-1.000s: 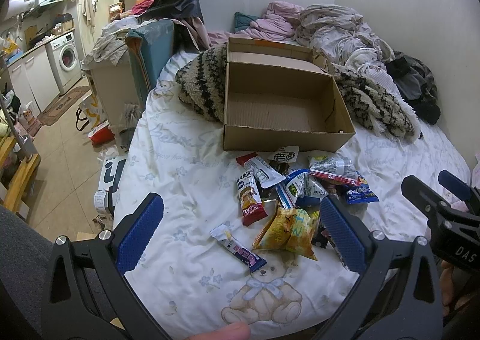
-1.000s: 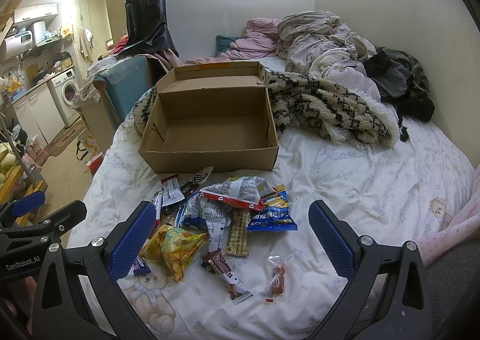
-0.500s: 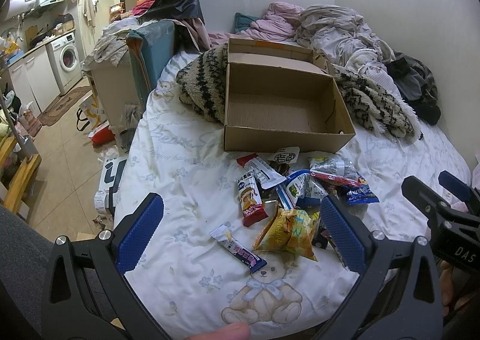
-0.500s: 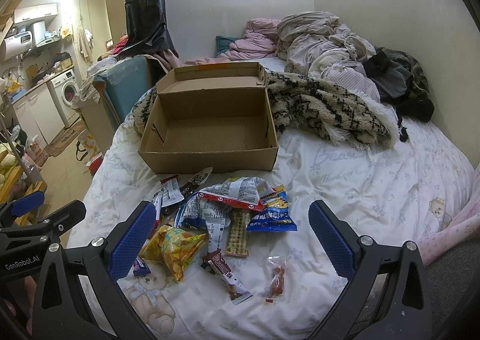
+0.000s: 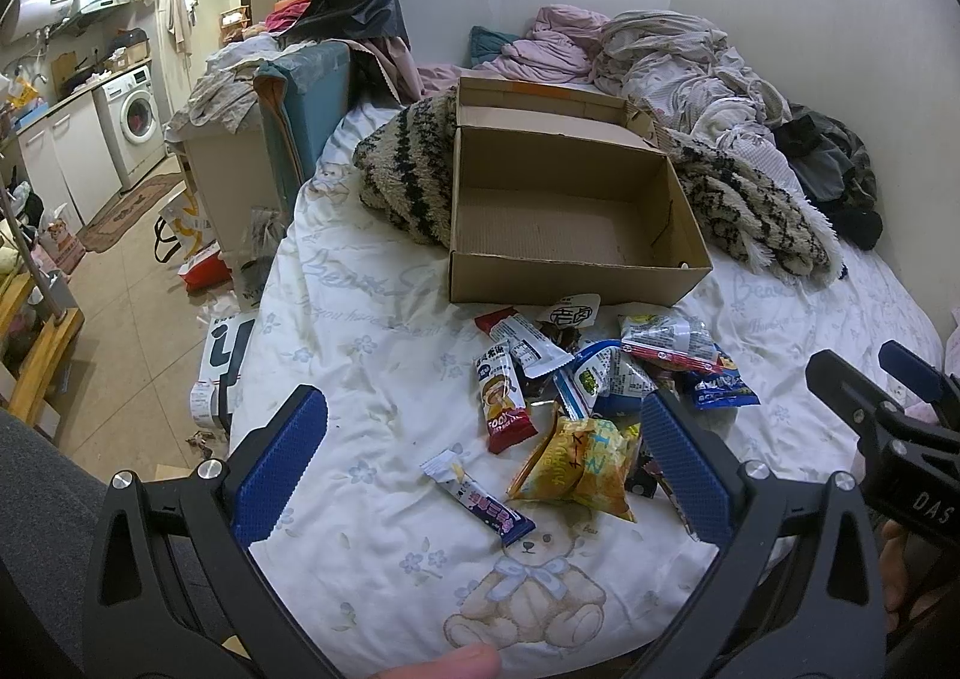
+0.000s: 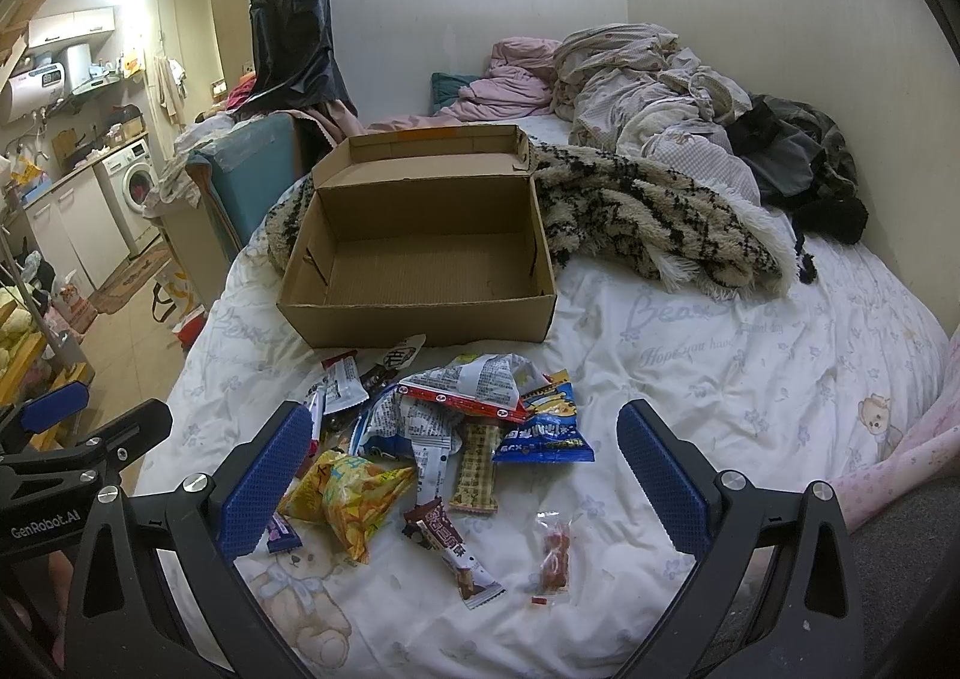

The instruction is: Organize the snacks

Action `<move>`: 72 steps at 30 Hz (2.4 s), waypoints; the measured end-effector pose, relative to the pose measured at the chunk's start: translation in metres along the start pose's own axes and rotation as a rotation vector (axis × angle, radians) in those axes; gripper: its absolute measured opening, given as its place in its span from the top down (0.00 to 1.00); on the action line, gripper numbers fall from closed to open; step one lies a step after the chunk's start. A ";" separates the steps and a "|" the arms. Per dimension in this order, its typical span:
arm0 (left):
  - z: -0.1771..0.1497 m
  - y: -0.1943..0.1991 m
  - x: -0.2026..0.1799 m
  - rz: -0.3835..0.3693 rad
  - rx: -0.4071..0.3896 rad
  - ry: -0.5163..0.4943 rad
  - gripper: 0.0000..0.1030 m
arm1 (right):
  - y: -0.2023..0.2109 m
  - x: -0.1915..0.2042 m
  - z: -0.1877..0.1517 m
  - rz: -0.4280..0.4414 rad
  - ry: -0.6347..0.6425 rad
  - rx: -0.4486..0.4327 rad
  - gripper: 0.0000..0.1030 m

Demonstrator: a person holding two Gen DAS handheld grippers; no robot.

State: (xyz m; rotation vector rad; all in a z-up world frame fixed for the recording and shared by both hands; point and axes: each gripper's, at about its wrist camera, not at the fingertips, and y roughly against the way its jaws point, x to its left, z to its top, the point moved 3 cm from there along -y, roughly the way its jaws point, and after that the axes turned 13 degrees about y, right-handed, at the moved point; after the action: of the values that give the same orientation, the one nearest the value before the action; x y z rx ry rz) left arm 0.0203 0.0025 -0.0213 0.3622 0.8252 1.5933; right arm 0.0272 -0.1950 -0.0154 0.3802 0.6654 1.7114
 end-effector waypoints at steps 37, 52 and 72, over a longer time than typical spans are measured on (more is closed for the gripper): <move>0.027 -0.027 -0.013 0.016 0.145 -0.041 0.00 | -0.010 -0.017 0.004 0.044 -0.066 0.067 0.00; 0.006 -0.091 -0.016 0.090 0.429 -0.044 0.00 | -0.058 -0.033 0.005 0.108 -0.092 0.281 0.00; -0.018 -0.134 0.004 0.144 0.562 0.015 0.00 | -0.137 -0.083 -0.062 0.112 -0.305 0.647 0.03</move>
State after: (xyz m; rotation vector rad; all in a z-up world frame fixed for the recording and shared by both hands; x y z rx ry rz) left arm 0.1049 0.0012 -0.1267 0.8246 1.2806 1.4748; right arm 0.1177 -0.2706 -0.1402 1.1245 0.9729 1.4620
